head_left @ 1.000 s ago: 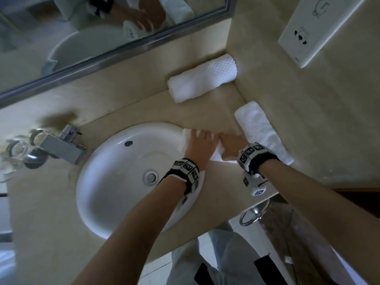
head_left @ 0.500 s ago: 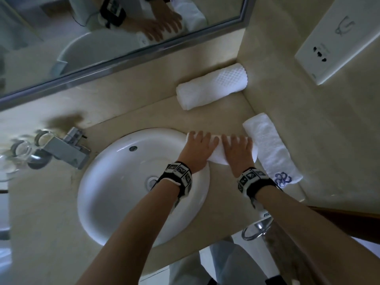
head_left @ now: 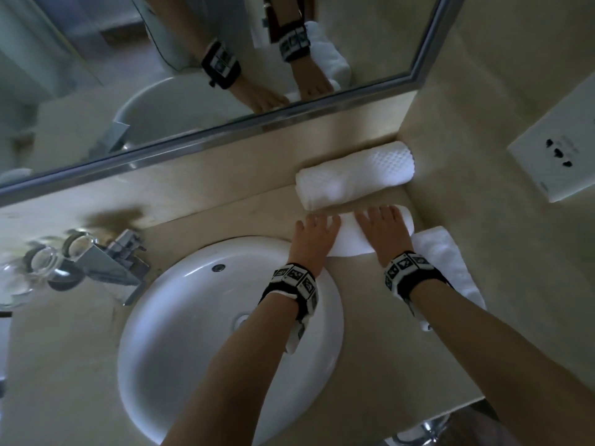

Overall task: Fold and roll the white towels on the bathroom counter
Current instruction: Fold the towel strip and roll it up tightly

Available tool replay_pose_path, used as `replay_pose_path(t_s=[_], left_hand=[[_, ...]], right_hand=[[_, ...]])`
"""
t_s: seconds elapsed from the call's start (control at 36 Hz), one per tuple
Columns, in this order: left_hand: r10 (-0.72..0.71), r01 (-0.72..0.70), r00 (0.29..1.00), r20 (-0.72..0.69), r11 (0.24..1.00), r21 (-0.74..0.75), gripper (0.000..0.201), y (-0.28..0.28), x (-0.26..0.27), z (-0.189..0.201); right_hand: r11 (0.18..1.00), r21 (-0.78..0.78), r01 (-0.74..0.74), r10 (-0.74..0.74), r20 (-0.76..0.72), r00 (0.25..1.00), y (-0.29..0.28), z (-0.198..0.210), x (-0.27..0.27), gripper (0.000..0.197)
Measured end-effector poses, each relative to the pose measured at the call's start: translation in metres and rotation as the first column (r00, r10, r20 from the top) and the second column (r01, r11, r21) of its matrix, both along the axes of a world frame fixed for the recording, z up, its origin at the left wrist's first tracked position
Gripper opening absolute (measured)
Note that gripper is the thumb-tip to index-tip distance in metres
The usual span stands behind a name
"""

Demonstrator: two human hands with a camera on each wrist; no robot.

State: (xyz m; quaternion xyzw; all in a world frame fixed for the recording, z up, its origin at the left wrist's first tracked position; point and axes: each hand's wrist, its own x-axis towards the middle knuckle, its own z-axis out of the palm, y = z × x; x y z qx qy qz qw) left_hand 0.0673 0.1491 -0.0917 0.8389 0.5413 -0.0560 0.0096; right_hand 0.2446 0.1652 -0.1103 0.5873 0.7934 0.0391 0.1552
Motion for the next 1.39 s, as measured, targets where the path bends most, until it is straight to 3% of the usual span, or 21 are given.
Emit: replay_pose_path(t_s=[0.11, 0.22, 0.31, 0.44, 0.56, 0.64, 0.72, 0.78, 0.83, 0.92, 1.03, 1.11, 1.17, 1.22, 1.31, 1.39], left_hand=[[0.070, -0.069, 0.993, 0.100, 0.998, -0.011, 0.061, 0.015, 0.008, -0.007], [0.025, -0.035, 0.992, 0.127, 0.996, 0.083, 0.043, 0.029, 0.026, -0.022], [0.066, -0.079, 0.988, 0.137, 0.993, 0.093, 0.028, 0.036, 0.042, -0.029], [0.087, -0.100, 0.987, 0.132, 0.990, 0.097, 0.032, 0.036, 0.050, -0.033], [0.061, -0.072, 0.992, 0.114, 0.993, 0.095, 0.043, 0.041, 0.046, -0.031], [0.058, -0.058, 0.996, 0.069, 0.998, -0.001, 0.054, 0.044, 0.044, -0.028], [0.070, -0.072, 0.997, -0.022, 0.988, -0.134, 0.079, 0.040, 0.042, -0.020], [0.049, -0.057, 0.998, -0.039, 0.976, -0.212, 0.096, 0.039, 0.042, -0.016], [0.058, -0.063, 0.998, -0.027, 0.964, -0.258, 0.110, 0.039, 0.041, -0.008], [0.043, -0.040, 0.999, 0.005, 0.968, -0.247, 0.116, 0.031, 0.036, 0.003], [-0.058, 0.066, 0.997, 0.056, 0.988, -0.142, 0.108, 0.015, 0.028, 0.018], [-0.098, 0.104, 0.994, 0.046, 0.979, -0.173, 0.104, 0.007, 0.022, 0.029], [-0.096, 0.098, 0.995, 0.017, 0.977, -0.188, 0.103, -0.001, 0.019, 0.036], [-0.076, 0.079, 0.997, 0.021, 0.980, -0.184, 0.103, -0.007, 0.018, 0.042], [-0.045, 0.053, 0.998, 0.053, 0.984, -0.169, 0.101, -0.018, 0.020, 0.049], [-0.044, 0.056, 0.997, 0.060, 0.977, -0.205, 0.100, -0.028, 0.022, 0.050]], right_hand=[[1.000, -0.007, 0.016, -0.016, -0.017, 1.000, 0.025, -0.001, 0.007, 0.096], [0.996, -0.009, 0.085, -0.085, -0.037, 0.996, 0.043, 0.003, 0.024, 0.068], [0.984, -0.025, 0.178, -0.179, -0.042, 0.983, 0.049, 0.007, 0.032, 0.050], [0.970, 0.005, 0.244, -0.243, -0.061, 0.968, 0.058, -0.001, 0.035, 0.050], [0.967, -0.013, 0.255, -0.255, -0.060, 0.965, 0.061, 0.000, 0.035, 0.051], [0.970, -0.029, 0.243, -0.244, -0.041, 0.969, 0.063, 0.002, 0.033, 0.053], [0.968, -0.028, 0.248, -0.249, -0.129, 0.960, 0.061, 0.012, 0.030, 0.047], [0.954, -0.122, 0.274, -0.287, -0.111, 0.951, 0.057, 0.016, 0.034, 0.054], [0.930, -0.197, 0.309, -0.333, -0.101, 0.938, 0.053, 0.022, 0.041, 0.077], [0.890, -0.261, 0.375, -0.429, -0.194, 0.882, 0.042, 0.037, 0.048, 0.102], [0.818, -0.282, 0.501, -0.573, -0.338, 0.746, 0.015, 0.058, 0.066, 0.102], [0.729, -0.335, 0.597, -0.672, -0.516, 0.531, -0.009, 0.058, 0.077, 0.104], [0.613, -0.463, 0.640, -0.775, -0.513, 0.369, -0.022, 0.056, 0.084, 0.113], [0.500, -0.582, 0.641, -0.856, -0.444, 0.265, -0.034, 0.055, 0.095, 0.103], [0.478, -0.569, 0.669, -0.870, -0.410, 0.274, -0.054, 0.060, 0.105, 0.075], [0.471, -0.508, 0.721, -0.879, -0.341, 0.334, -0.083, 0.057, 0.099, 0.082]])
